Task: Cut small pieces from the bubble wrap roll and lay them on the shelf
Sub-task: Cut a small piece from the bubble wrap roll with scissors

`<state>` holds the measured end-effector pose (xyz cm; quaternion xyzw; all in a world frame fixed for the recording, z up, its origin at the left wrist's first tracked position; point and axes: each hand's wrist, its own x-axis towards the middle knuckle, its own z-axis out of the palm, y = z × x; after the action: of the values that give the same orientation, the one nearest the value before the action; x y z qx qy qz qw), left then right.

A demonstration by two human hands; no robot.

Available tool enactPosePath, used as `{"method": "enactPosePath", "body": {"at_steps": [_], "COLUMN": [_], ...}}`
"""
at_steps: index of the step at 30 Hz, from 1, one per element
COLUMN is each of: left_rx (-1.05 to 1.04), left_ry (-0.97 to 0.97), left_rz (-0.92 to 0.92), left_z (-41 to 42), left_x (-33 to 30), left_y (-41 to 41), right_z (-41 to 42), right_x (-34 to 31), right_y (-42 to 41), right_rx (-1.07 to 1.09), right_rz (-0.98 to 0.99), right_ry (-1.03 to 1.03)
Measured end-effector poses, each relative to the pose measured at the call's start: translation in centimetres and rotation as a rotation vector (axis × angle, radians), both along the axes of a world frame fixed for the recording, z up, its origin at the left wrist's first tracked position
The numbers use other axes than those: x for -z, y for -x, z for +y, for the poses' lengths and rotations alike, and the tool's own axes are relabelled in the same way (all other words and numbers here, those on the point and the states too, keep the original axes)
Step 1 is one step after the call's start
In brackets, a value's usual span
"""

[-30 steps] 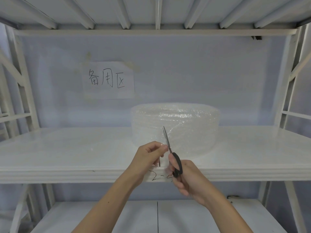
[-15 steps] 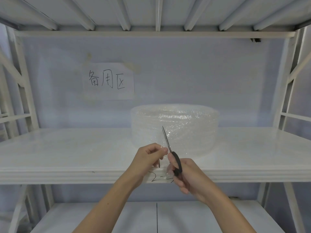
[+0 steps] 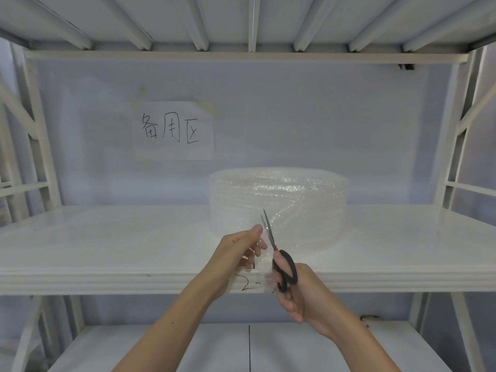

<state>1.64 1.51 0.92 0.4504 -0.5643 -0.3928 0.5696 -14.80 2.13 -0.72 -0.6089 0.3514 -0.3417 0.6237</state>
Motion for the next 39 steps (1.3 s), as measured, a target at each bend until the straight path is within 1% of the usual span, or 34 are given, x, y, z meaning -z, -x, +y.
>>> {"method": "enactPosePath", "body": {"at_steps": [5, 8, 13, 20, 29, 36, 39], "left_rx": [-0.088, -0.092, -0.101, -0.130, -0.089, -0.081, -0.087], "left_ry": [0.013, 0.045, 0.071, 0.085, 0.110, 0.122, 0.126], "left_rz": [0.050, 0.026, 0.088, 0.107, 0.038, 0.031, 0.021], "left_z": [-0.3, -0.4, -0.5, -0.8, -0.5, -0.5, -0.5], "left_x": [0.2, 0.3, 0.6, 0.8, 1.0, 0.9, 1.0], "left_y": [0.6, 0.6, 0.0, 0.0, 0.0, 0.1, 0.0], "right_z": [0.0, 0.0, 0.2, 0.7, 0.4, 0.0, -0.3], "right_x": [0.1, 0.0, 0.2, 1.0, 0.0, -1.0, -0.9], "right_y": [0.1, 0.0, 0.1, 0.7, 0.1, -0.5, -0.5], "right_rx": [-0.006, 0.003, 0.011, 0.000, 0.021, 0.016, 0.015], "right_rz": [0.005, 0.027, 0.053, 0.048, 0.066, 0.006, 0.000], "right_ry": [-0.009, -0.022, -0.014, 0.001, -0.017, -0.047, -0.025]}}
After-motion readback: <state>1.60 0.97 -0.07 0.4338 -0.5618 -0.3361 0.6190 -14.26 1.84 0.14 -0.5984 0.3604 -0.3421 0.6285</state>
